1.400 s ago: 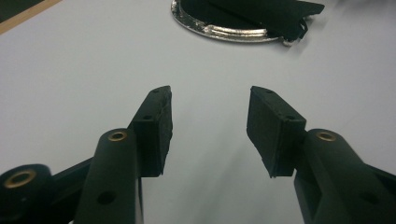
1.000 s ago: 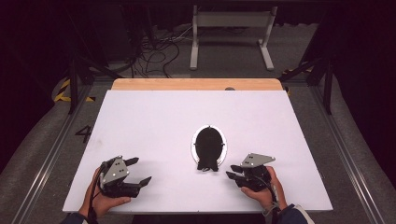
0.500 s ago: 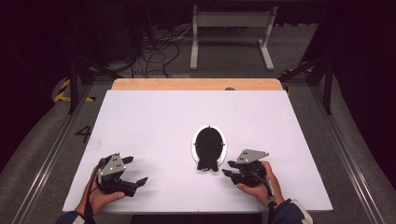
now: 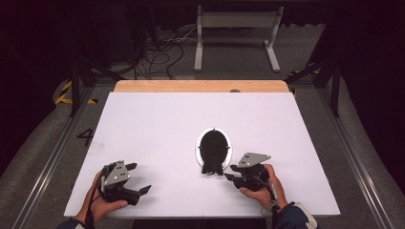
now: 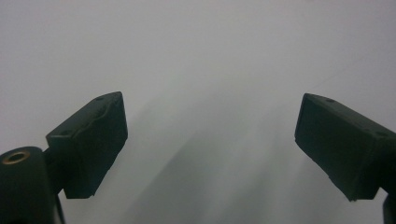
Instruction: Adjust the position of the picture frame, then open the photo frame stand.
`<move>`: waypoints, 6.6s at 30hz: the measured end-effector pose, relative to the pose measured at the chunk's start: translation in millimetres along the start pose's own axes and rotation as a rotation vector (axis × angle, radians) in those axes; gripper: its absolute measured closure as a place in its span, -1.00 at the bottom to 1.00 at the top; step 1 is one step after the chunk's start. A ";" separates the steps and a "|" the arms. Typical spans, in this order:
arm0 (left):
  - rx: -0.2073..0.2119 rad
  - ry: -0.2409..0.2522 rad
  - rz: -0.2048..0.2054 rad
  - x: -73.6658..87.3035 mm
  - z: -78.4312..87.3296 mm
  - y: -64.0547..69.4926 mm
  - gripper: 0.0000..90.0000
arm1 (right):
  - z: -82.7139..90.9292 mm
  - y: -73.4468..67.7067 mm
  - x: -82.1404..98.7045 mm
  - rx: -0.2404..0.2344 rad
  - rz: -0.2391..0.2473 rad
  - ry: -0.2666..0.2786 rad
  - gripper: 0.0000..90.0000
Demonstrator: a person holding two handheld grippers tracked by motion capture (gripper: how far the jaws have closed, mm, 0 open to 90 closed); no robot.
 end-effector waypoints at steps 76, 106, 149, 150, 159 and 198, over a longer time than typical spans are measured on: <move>0.035 -0.013 -0.006 -7.3 -14.1 8.6 -0.76 | -16.8 -11.9 -5.7 -0.241 -0.221 0.023 0.59; 0.130 -0.015 0.012 -29.3 -45.3 17.5 -0.76 | -27.8 -1.6 -17.7 -0.475 -0.689 0.041 0.40; 0.343 0.059 0.348 -113.1 -152.7 -29.0 -0.66 | -39.4 -0.2 -44.6 -0.521 -0.627 0.120 0.58; 0.343 0.059 0.348 -113.1 -152.7 -29.0 -0.68 | -39.4 -0.2 -44.6 -0.521 -0.627 0.120 0.58; 0.408 0.073 0.384 -120.4 -157.6 -29.7 -0.66 | -37.1 -4.1 -46.0 -0.519 -0.533 0.142 0.61; 0.469 0.277 0.195 -140.3 -116.9 -15.6 0.56 | -40.8 -5.6 -47.0 -0.468 -0.438 0.145 0.71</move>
Point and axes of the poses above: each handheld gripper's, and its own axes: z roughly backward along the jaws, x roughly out of its underside, y roughly to its right, the point moved 10 cm from there along -z, roughly forward along the jaws, and after that the axes turned 10 degrees about -z, right-handed, at the moved point
